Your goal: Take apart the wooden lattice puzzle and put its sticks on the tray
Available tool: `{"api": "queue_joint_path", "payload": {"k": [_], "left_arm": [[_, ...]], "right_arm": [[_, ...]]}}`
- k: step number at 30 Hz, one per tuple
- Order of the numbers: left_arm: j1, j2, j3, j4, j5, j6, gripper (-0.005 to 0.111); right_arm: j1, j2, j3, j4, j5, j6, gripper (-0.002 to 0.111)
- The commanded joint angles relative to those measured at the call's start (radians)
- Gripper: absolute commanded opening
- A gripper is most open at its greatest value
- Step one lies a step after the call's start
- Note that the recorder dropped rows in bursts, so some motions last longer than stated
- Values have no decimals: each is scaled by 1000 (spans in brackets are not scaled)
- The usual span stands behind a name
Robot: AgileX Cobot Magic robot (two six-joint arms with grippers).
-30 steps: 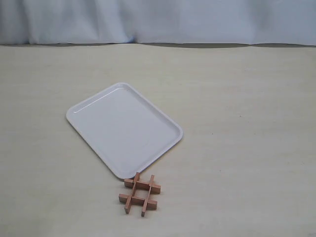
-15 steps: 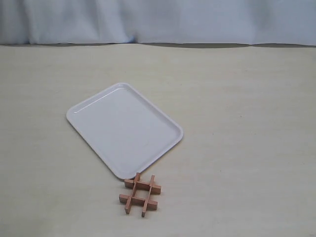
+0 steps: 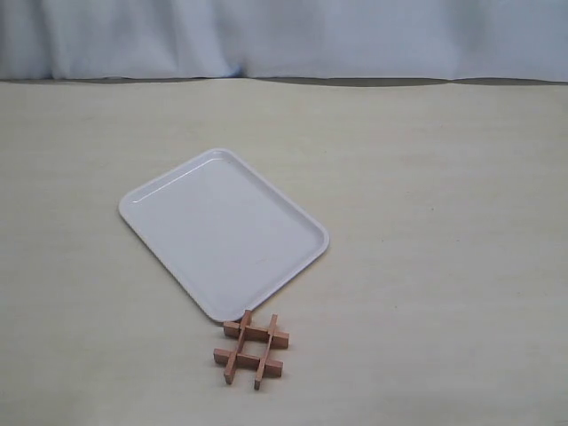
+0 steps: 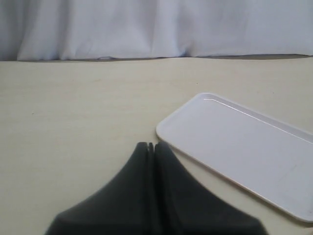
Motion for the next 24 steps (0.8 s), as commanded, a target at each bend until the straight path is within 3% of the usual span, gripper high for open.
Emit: {"api": "queue_joint_path", "payload": {"k": [1,7,10,21,24], "left_arm": [[-9,-1,4,5,-13,0,0],[-9,-1,4,5,-13,0,0],[-9,-1,4,5,-15,0,0],[-9,-1,4,5,-15,0,0],[-9,-1,4,5,-15,0,0]], "right_arm": [[99,169,-175,-89,320,-40,4],[377,362,-239,-89,426,-212,4],[465,495,-281,-96,503,-226,4],[625,974,-513,-17,840,-230,5],[648,1051,-545,-17,888,-318,5]]}}
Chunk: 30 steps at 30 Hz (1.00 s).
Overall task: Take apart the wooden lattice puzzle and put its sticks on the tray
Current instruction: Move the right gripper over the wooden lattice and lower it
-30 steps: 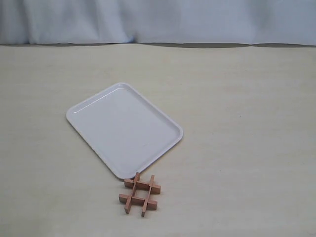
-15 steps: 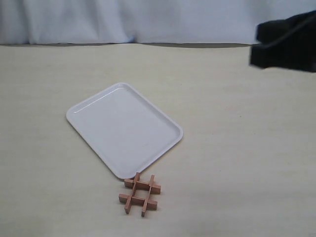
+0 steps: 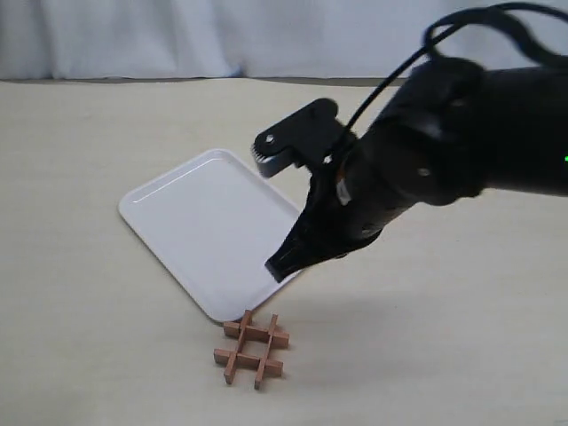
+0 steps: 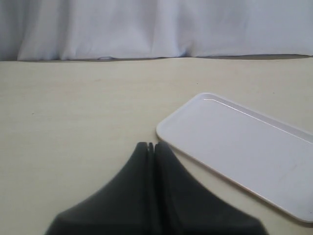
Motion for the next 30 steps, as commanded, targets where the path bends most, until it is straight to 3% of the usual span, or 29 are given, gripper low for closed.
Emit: {"api": "queue_joint_path", "payload": {"k": [1,7,11,21,30], "left_arm": [[-9,-1,4,5,-15,0,0],[-9,-1,4,5,-15,0,0],[-9,-1,4,5,-15,0,0],[-9,-1,4,5,-13,0,0],[-9,-1,4,5,-13,0,0]], "right_arm": [[34,110,-48,14,77,-118,5],[38,158,-59,3,60,-187,29],[38,166,-57,-6,61,-436,42],[38,170,-55,42,36,-1192,43],[38,251,-55,53,-101,-1384,42]]}}
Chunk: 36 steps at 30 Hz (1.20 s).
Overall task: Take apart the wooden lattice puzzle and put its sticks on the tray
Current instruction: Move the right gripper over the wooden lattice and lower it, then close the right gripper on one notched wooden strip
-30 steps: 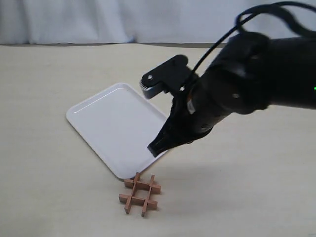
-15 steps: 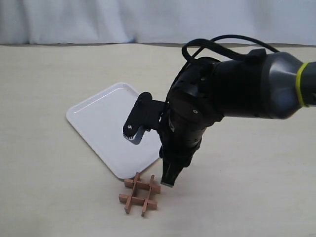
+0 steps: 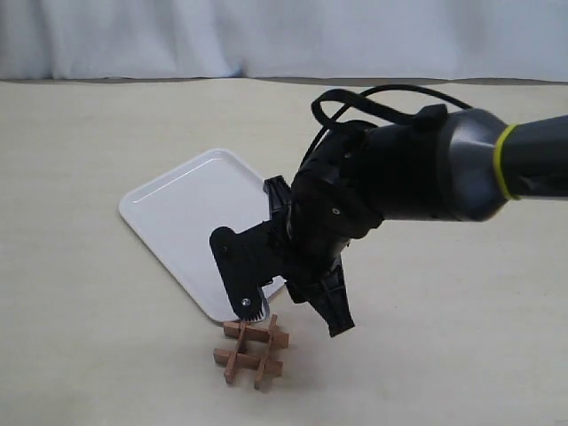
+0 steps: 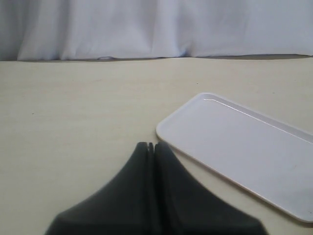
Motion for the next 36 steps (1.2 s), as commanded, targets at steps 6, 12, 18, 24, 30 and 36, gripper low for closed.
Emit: {"api": "queue_joint_path", "payload": {"k": [6,12,18,24,30,36], "left_arm": [[-9,-1,4,5,-13,0,0],[-9,-1,4,5,-13,0,0],[-9,-1,4,5,-15,0,0],[-9,-1,4,5,-15,0,0],[-9,-1,4,5,-15,0,0],[-9,-1,4,5,-15,0,0]], "right_arm": [[3,63,-4,66,-47,-319,42],[3,65,1,128,-33,-452,38],[3,80,1,142,-33,-488,38],[3,87,1,149,-33,-506,38],[3,87,1,162,-29,-514,38],[49,87,1,132,-29,-533,38]]}}
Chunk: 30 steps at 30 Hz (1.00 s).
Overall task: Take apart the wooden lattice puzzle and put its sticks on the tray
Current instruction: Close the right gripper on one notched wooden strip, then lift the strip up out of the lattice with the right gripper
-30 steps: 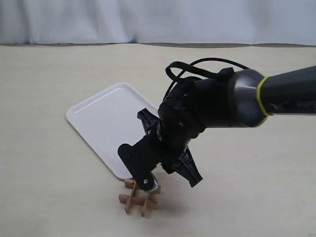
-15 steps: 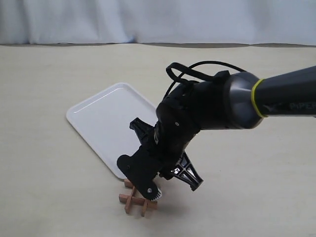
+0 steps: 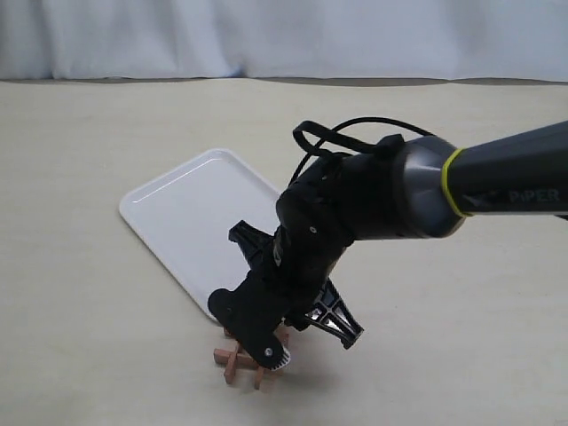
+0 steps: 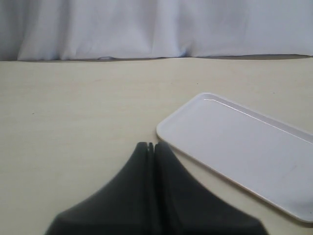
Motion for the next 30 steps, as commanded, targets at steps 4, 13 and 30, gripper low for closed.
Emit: {"api": "queue_joint_path", "payload": {"k": [4,13,30], "left_arm": [[-9,-1,4,5,-15,0,0],[-9,-1,4,5,-13,0,0],[-9,-1,4,5,-13,0,0]], "right_arm": [[35,-4,1,-53,8,-20,38],[35,-4,1,-53,35,-16,6],[44,-10,-1,46,59,0,6]]}}
